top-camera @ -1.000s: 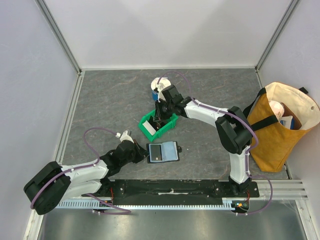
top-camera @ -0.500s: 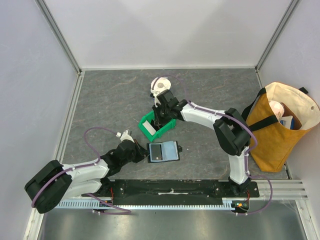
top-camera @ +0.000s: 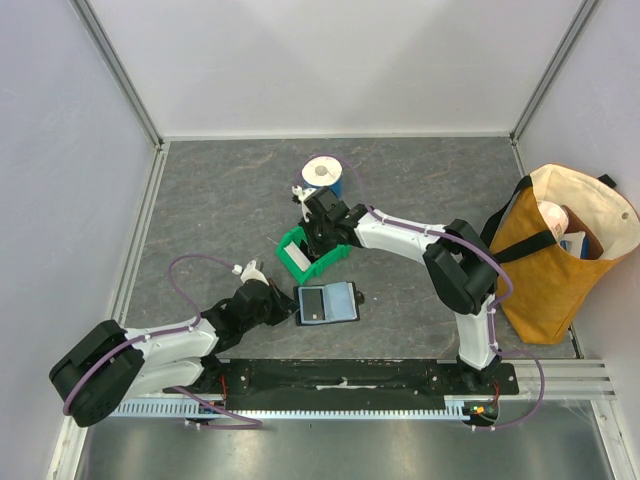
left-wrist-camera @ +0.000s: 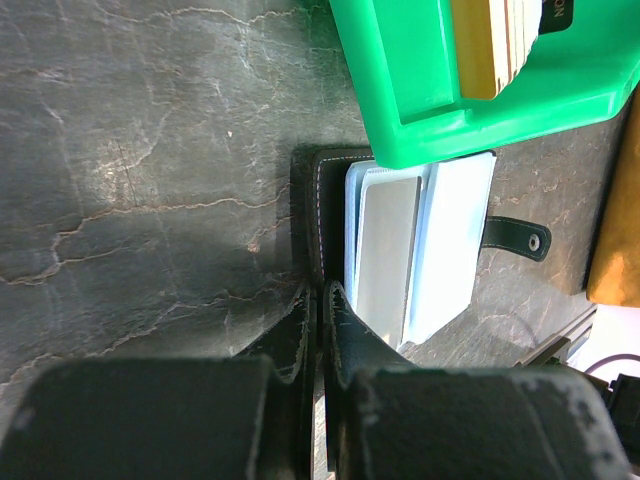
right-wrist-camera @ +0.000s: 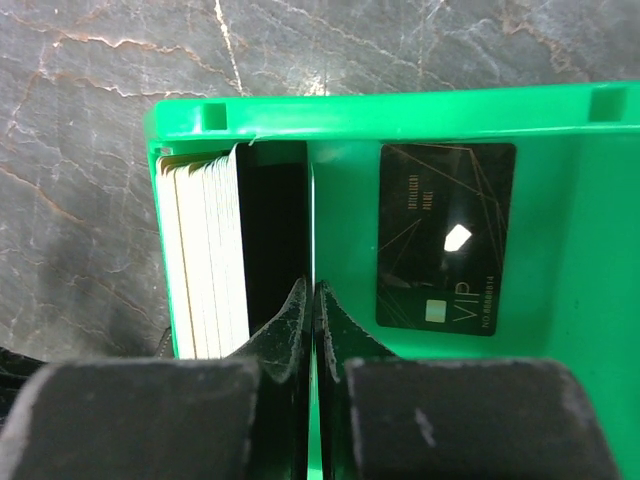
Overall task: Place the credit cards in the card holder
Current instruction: Pick up the credit card from the storage box.
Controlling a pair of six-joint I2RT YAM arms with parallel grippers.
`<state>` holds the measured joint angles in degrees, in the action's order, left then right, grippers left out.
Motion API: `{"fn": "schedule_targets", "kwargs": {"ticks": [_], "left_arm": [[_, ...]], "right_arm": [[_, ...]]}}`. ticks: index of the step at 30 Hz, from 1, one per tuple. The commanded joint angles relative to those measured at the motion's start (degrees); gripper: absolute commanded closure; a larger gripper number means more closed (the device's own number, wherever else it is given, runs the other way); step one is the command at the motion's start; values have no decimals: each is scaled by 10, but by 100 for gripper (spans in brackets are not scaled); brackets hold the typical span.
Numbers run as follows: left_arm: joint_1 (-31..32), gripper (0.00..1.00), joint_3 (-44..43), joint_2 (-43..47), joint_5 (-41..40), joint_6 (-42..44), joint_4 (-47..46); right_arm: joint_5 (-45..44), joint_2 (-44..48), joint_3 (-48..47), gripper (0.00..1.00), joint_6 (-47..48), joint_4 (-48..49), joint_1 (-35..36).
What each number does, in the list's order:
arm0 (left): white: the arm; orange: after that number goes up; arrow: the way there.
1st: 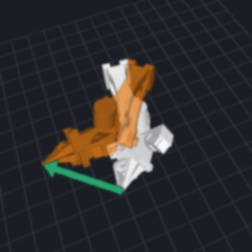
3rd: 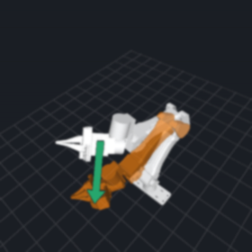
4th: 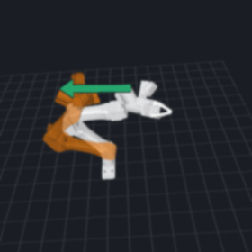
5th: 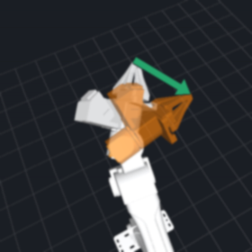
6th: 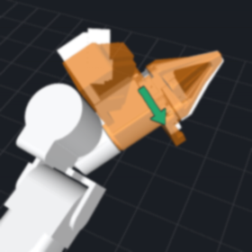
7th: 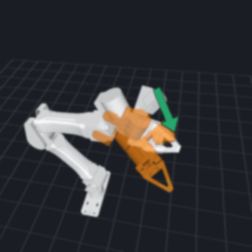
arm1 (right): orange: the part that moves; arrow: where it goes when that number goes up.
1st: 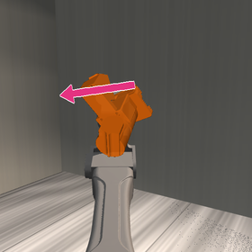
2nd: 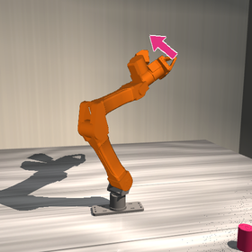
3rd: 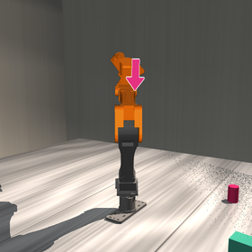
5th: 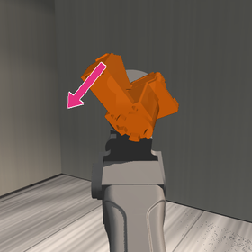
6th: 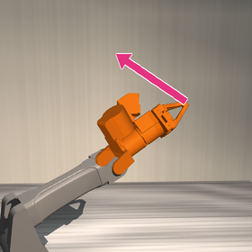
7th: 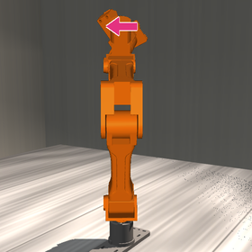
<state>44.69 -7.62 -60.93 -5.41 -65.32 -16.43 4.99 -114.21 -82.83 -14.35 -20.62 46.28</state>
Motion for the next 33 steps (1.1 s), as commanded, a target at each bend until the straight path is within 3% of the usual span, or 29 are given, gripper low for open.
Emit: {"fn": "schedule_targets", "kwargs": {"ticks": [1, 13, 17, 25, 33], "left_arm": [[-4, 98, -1, -2, -7, 27, 20], [-4, 98, 1, 26, -6, 24, 42], [-4, 98, 0, 25, -4, 21, 47], [-4, 98, -8, 18, 8, 18, 52], [-3, 98, -8, 34, 14, 22, 70]], "right_arm": [[-37, 8, -35, 99, 22, -4, 3], [-219, 118, -22, 100, 50, 11, 51], [-325, 122, -36, 100, -29, -28, 86], [-534, 65, -125, 100, -213, -202, 151], [-625, 98, -90, 100, -303, -242, 192]]}}
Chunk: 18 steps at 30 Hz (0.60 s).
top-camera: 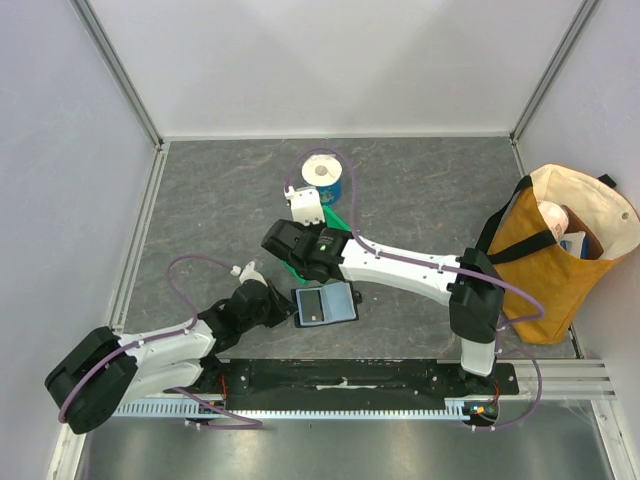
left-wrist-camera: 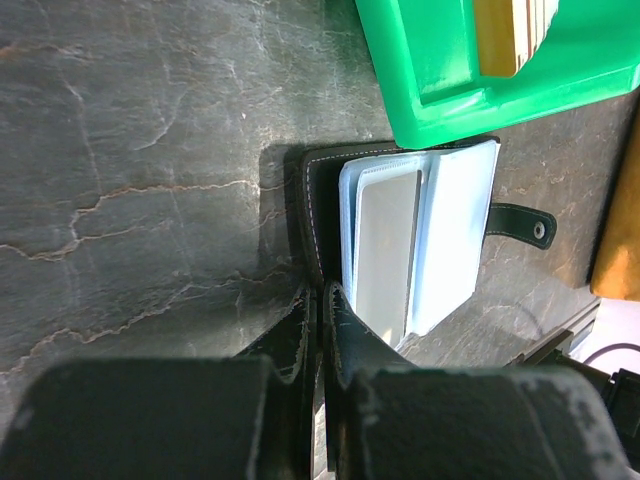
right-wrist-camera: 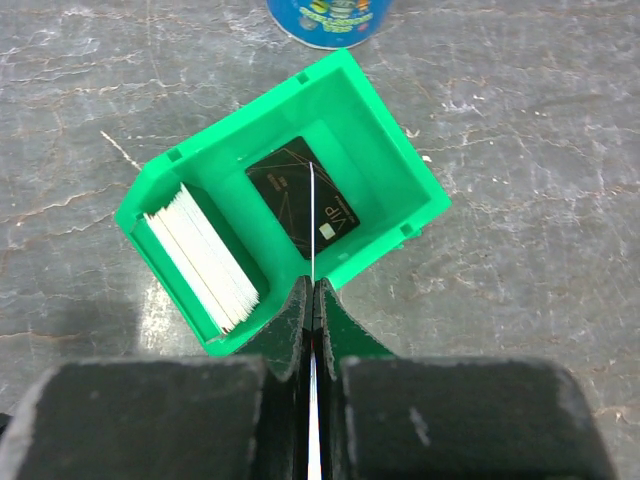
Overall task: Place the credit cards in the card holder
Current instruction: Pick up the credit card from the storage box, then turn over the card slot in the card holder.
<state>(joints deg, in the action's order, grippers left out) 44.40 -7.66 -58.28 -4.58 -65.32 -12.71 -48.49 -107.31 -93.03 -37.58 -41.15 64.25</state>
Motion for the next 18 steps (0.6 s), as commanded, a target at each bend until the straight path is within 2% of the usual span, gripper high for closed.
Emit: {"fn": "schedule_targets", "kwargs": {"ticks": [1, 5, 9, 13, 15, 18], "left_arm": [[-1, 98, -7, 8, 6, 22, 35], [0, 98, -5, 12, 15, 29, 40], [-1, 98, -4, 19, 28, 45, 47], [-2, 98, 0, 21, 42, 63, 51], [-1, 98, -2, 20, 43, 72, 56], [-1, 98, 3, 19, 68, 77, 57]], "right_arm": [[-94, 35, 19, 100, -74, -37, 15], [-98, 56, 42, 100, -94, -51, 28], [-62, 109, 100, 100, -103, -32, 34], [58, 204, 222, 100, -58, 101, 34], [109, 247, 309, 100, -64, 154, 33], [172, 276, 369, 100, -72, 189, 26]]}}
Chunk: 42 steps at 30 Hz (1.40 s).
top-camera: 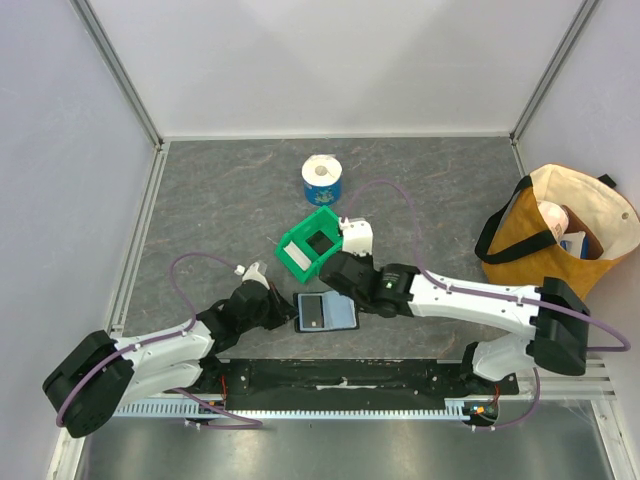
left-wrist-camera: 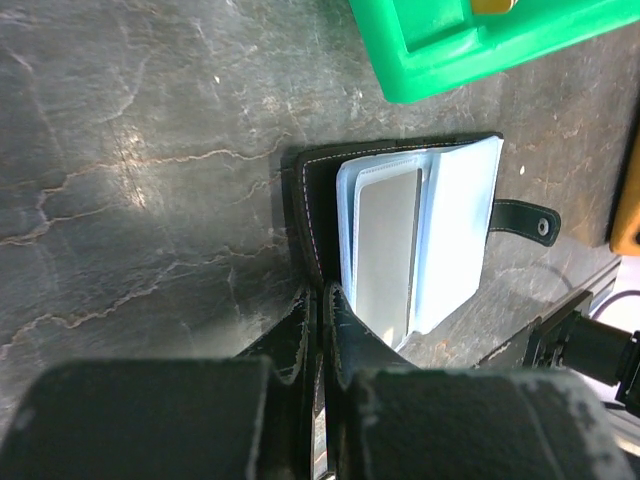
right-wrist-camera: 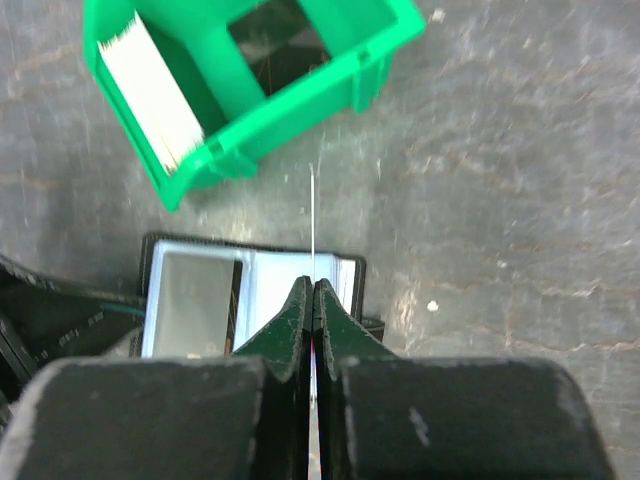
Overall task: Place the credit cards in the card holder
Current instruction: Turn over the card slot in the card holder.
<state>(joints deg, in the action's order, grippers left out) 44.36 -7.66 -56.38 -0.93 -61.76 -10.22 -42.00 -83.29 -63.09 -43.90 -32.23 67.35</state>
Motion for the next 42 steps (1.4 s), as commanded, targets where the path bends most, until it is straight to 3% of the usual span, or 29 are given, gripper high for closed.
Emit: {"fn": "schedule_targets", "kwargs": {"ticks": [1, 28, 42], "left_arm": [[-1, 98, 5, 0, 30, 41, 31], [0, 98, 14, 12, 23, 26, 36], [-1, 98, 16, 7, 23, 23, 28]], "right_arm": [[118, 36, 76, 100, -11, 102, -6], [133, 69, 187, 100, -92, 87, -6], [138, 19, 195, 100, -110, 88, 4]]}}
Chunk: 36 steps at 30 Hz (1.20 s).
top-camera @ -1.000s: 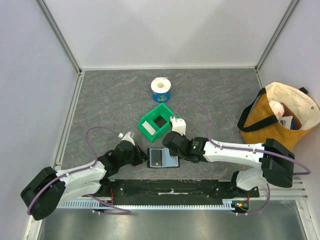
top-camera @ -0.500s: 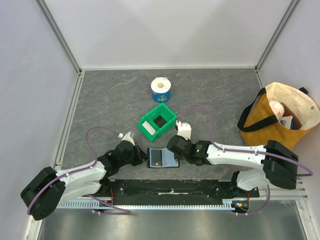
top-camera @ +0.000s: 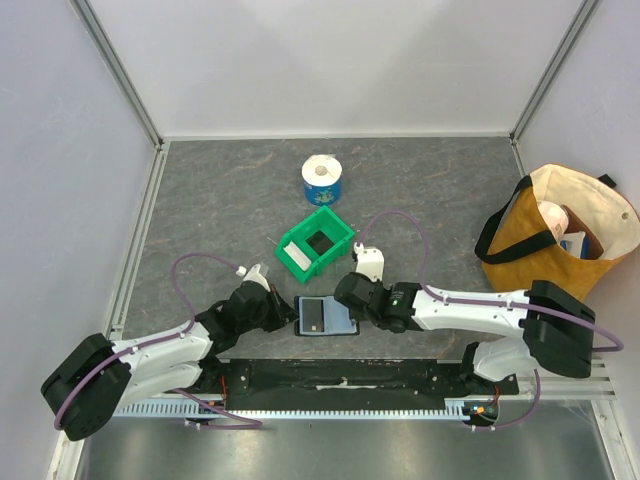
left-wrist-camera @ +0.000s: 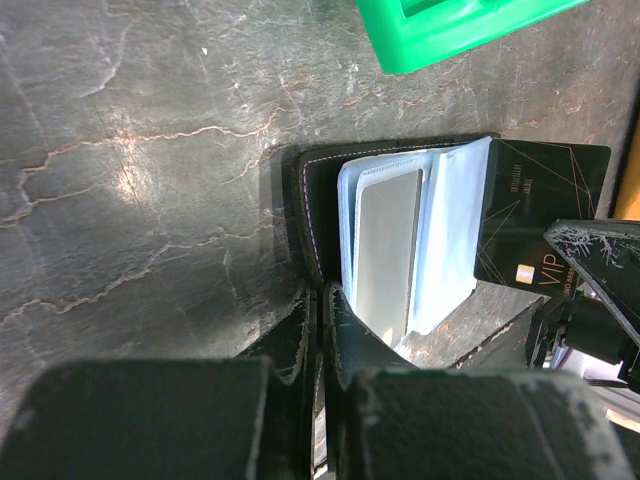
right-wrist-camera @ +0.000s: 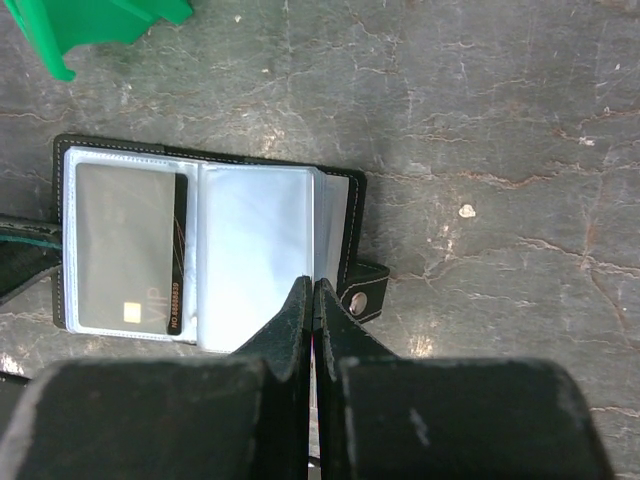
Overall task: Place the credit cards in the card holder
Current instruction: Turn over the card slot in the card holder.
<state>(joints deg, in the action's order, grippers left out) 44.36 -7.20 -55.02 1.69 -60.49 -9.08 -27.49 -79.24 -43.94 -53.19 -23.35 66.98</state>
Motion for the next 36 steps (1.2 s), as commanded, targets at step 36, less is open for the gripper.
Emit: {"fn": "schedule_targets", "kwargs": {"ticks": [36], "left_arm": [[-1, 98, 28, -16, -12, -23, 6]], "right_arm": [[4, 71, 2, 100, 8, 131, 28]]}}
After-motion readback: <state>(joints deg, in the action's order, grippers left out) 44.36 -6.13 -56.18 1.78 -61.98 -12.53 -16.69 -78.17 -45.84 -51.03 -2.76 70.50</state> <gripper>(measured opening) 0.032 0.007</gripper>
